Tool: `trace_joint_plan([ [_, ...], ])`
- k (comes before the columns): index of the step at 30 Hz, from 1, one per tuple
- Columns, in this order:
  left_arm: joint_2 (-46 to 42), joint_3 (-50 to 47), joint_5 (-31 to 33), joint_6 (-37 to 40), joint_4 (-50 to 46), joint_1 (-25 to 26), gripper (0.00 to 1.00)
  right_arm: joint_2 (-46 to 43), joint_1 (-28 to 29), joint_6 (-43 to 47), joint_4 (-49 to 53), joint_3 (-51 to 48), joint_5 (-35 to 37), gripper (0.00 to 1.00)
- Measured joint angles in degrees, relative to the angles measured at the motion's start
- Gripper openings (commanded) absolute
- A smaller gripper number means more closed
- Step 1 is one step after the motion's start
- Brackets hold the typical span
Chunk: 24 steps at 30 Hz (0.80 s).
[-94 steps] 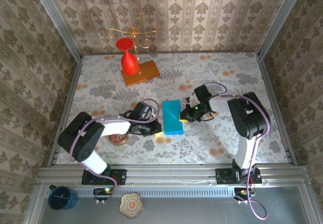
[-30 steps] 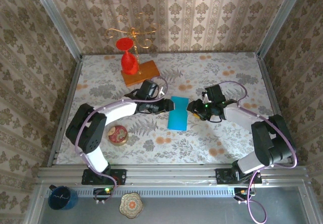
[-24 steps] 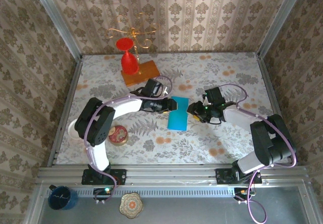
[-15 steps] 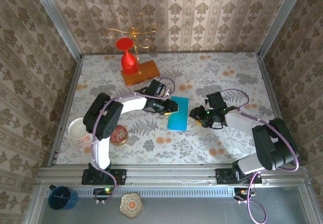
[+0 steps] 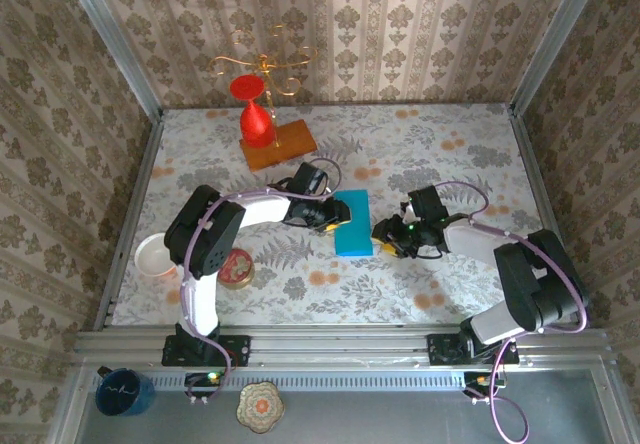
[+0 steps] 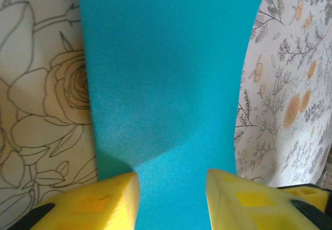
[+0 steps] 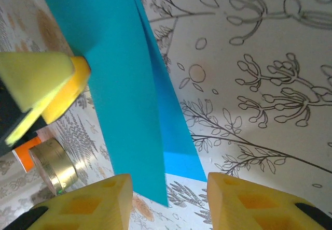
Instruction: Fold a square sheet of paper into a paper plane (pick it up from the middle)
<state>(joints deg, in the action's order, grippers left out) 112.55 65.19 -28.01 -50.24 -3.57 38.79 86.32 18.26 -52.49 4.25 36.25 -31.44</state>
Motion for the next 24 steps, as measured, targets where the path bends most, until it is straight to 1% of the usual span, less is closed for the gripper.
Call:
trace_joint_plan([
  [5, -0.3, -0.7, 1.0, -2.3, 0.9, 0.2, 0.4, 3.5, 0.0, 0.0, -1.5, 0.2, -3.3, 0.41],
  [11, -0.3, -0.7, 1.2, -2.8, 0.8, 0.2, 0.39, 6.5, 0.3, 0.2, -4.1, 1.0, -5.4, 0.34],
  [16, -0.3, -0.6, 0.9, -2.7, 0.5, 0.2, 0.39, 7.9, 0.4, -0.1, -7.1, 1.5, -5.8, 0.3],
  [24, -0.3, 0.3, 0.8, -2.2, -1.5, 0.2, 0.38, 8.0, 0.4, -0.2, -8.4, 2.0, -5.8, 0.22],
])
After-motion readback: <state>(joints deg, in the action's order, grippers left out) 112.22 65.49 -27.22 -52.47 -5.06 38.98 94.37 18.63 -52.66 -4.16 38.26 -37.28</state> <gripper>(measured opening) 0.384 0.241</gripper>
